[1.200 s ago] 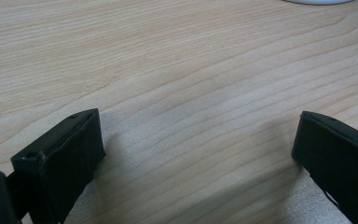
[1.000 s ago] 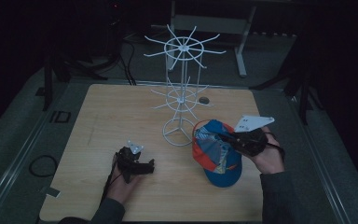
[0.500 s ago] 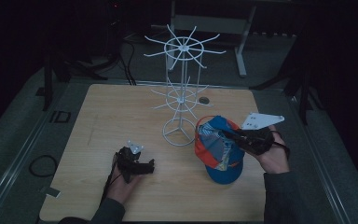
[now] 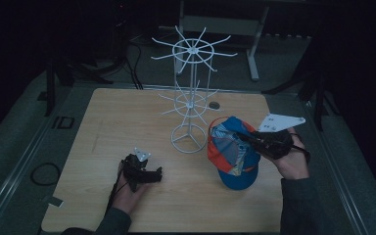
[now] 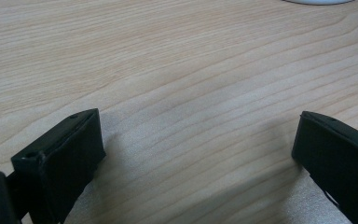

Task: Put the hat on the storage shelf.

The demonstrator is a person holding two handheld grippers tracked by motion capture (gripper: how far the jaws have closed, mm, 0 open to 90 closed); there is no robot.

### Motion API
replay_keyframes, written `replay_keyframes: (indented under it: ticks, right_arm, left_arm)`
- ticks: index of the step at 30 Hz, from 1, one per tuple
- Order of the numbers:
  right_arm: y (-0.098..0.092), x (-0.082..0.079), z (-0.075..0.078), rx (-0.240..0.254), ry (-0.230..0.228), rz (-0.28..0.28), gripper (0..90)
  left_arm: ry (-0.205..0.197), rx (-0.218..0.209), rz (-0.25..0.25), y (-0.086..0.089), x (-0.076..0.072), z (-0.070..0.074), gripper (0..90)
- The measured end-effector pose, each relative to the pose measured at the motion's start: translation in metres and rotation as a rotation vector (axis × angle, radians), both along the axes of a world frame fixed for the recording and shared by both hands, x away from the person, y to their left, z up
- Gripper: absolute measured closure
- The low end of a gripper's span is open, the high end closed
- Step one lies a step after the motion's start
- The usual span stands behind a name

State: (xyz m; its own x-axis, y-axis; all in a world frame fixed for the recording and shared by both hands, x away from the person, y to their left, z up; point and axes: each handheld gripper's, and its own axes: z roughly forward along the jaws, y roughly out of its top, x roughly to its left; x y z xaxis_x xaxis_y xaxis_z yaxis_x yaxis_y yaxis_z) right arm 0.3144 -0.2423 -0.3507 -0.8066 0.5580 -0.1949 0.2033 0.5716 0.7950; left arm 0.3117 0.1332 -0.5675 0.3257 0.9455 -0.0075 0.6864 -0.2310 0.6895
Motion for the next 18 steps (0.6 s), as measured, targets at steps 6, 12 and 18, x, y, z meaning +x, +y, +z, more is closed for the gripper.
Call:
replay_keyframes:
  ticks: [6,12,18]
  right_arm:
    - [-0.002,-0.001,0.007,0.007,-0.011,-0.001,88.3]
    - [-0.004,-0.001,0.015,0.012,-0.024,-0.005,88.3]
    - [-0.006,-0.001,0.023,0.020,-0.040,-0.005,88.3]
  left_arm:
    - [0.000,0.001,-0.001,0.000,0.000,0.000,2.4]
    - [0.001,0.001,-0.001,0.000,0.000,0.000,2.4]
    - [-0.001,-0.001,0.001,0.000,0.000,0.000,2.4]
